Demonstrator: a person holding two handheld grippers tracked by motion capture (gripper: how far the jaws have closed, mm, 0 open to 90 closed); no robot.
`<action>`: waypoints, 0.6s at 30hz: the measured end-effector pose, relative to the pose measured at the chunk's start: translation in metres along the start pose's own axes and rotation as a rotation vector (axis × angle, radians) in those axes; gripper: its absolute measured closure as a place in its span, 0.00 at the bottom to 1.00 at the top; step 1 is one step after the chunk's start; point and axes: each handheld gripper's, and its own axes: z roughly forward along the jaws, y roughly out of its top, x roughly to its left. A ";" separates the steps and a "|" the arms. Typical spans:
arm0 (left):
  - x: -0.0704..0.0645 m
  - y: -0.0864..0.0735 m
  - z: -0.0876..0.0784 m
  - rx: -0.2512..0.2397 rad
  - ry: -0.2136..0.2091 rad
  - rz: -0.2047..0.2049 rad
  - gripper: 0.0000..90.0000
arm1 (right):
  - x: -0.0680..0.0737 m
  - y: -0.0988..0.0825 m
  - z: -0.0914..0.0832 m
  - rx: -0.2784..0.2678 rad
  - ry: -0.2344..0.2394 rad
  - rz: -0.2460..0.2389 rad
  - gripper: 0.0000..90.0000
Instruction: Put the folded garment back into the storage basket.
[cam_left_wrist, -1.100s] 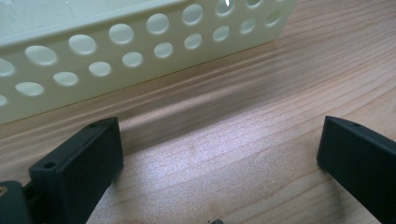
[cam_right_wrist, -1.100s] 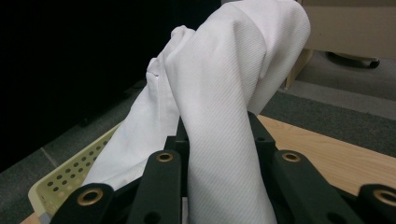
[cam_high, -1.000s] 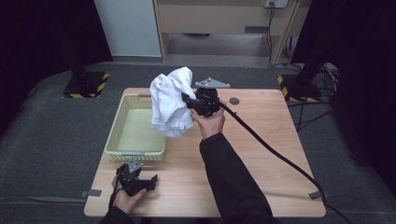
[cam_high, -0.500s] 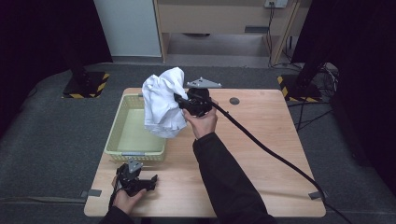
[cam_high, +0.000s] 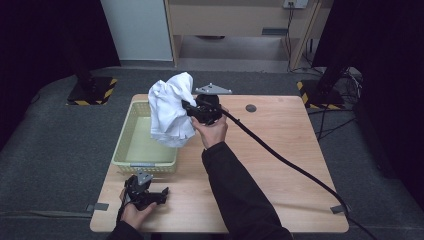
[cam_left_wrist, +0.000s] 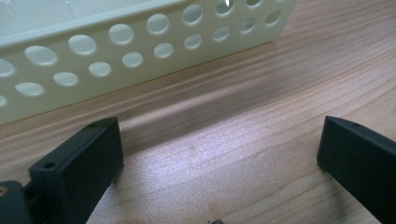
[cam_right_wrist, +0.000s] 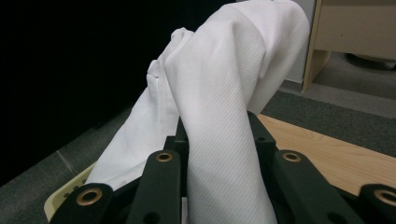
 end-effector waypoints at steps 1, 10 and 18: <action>0.000 0.000 0.000 0.000 0.000 0.000 0.00 | 0.001 0.000 0.001 0.001 0.001 0.000 0.80; 0.000 0.000 0.000 0.001 0.000 0.000 0.00 | 0.006 -0.002 0.012 0.001 0.012 0.006 0.80; 0.000 0.000 0.000 0.001 0.000 0.000 0.00 | 0.012 -0.004 0.023 0.001 0.030 0.015 0.80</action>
